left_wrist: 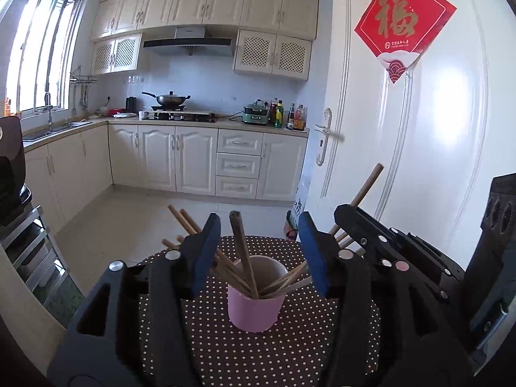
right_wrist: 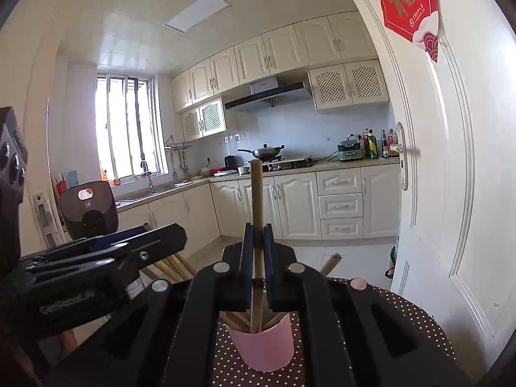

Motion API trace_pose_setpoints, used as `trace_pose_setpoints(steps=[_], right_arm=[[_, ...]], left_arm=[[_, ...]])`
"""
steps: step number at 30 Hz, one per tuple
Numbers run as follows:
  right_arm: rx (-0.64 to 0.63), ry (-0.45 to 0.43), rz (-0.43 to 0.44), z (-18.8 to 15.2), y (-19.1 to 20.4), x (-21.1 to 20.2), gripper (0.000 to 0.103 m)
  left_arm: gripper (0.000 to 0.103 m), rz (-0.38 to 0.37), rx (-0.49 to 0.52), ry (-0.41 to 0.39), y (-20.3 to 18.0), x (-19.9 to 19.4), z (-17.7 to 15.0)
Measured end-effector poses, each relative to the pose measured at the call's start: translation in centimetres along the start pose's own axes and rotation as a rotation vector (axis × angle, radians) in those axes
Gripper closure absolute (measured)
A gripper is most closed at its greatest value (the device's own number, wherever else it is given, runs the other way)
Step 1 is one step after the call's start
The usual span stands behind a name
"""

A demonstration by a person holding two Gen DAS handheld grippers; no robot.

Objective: Organize utensils

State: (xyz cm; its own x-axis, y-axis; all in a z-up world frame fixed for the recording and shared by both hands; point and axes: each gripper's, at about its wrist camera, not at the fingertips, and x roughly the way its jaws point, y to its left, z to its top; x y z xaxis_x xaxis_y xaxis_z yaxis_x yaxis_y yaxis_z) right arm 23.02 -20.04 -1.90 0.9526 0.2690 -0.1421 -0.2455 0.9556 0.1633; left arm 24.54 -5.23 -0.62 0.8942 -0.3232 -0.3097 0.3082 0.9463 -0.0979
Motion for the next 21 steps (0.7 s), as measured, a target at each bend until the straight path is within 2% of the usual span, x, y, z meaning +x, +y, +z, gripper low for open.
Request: trace_pose_setpoints(steps=[6,15,18,21], right_arm=[[-0.009,0.068,-0.002,-0.5,0.1,0.9,0.096],[0.0,0.093,-0.002,-0.6,0.8,-0.5,0.095],[0.004,0.091,-0.003,-0.2,0.8,-1.3,0.085],[-0.002,0.086,-0.002,-0.1,1.1,-2.5,0.083]], left_arm=[[0.049,0.013,-0.018,-0.01,0.7,-1.3,0.2],[0.044,0.056,0.009,-0.008,1.1,-3.0,-0.2],[0.04,0.06,0.002,-0.004,1.4,-3.8,-0.5],[0.039,0.07,0.0,-0.003,1.7,-4.9,-0.8]])
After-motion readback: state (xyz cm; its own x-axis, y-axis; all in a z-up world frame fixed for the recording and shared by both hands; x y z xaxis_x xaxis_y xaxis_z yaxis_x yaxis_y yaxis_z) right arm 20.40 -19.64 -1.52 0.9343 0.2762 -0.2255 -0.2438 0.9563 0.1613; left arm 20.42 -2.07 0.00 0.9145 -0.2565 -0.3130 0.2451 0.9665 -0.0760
